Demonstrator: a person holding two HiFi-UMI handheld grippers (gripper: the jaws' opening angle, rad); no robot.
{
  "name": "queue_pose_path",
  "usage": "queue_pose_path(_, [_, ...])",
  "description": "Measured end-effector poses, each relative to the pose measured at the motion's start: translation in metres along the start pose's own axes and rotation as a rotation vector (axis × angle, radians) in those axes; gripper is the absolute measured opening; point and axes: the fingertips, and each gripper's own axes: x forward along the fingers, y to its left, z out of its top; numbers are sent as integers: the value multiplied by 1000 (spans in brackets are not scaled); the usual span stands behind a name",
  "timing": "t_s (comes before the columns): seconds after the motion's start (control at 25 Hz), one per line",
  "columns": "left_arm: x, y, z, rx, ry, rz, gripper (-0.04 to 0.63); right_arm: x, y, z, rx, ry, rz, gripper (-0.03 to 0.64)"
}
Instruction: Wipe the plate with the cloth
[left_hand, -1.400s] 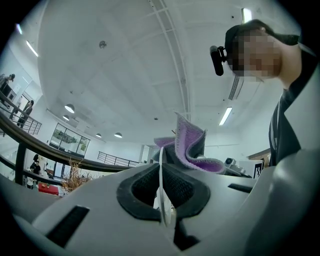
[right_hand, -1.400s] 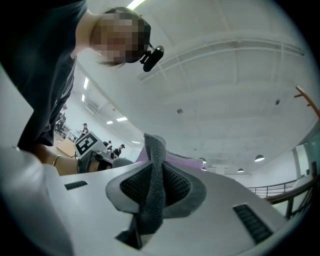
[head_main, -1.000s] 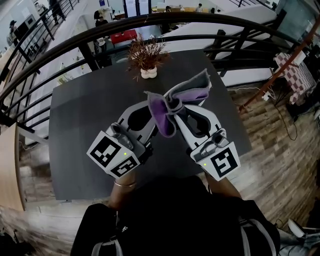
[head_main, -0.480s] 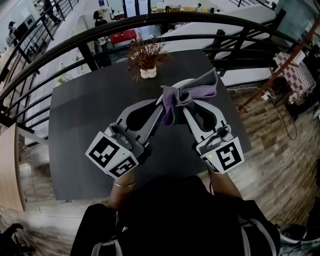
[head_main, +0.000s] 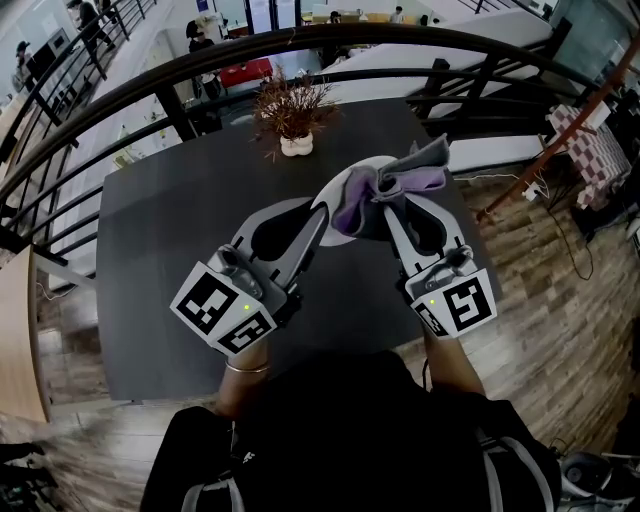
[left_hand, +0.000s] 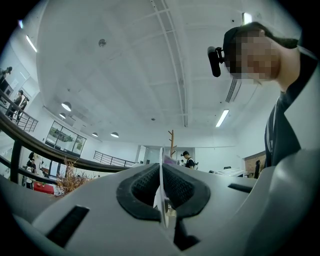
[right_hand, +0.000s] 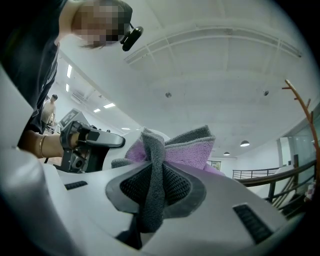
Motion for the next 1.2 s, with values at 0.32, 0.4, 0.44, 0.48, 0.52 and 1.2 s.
queue_pose_path(0.32, [-6,8,3,-5,-6,24,17,-5,-9,-2,17,1,-26,58])
queue_pose_path(0.4, [-8,10,3,0,-7,34,17,-9,-13,-4,30,2,-42,58])
queue_pose_path(0.44, [-10,12,3,3,-7,40,17,-11,-15,-4,33,4,-51,58])
queue_pose_path(0.48, [-11,13,3,4,-7,45,17,-12,-16,-5,37,4,-56,58])
queue_pose_path(0.52, [-12,15,3,5,-7,49,17,-13,-16,-5,43,1,-58,58])
queue_pose_path(1.2, [-15,17,4,-20,-22,55,17,11,74,8,95,-76,196,58])
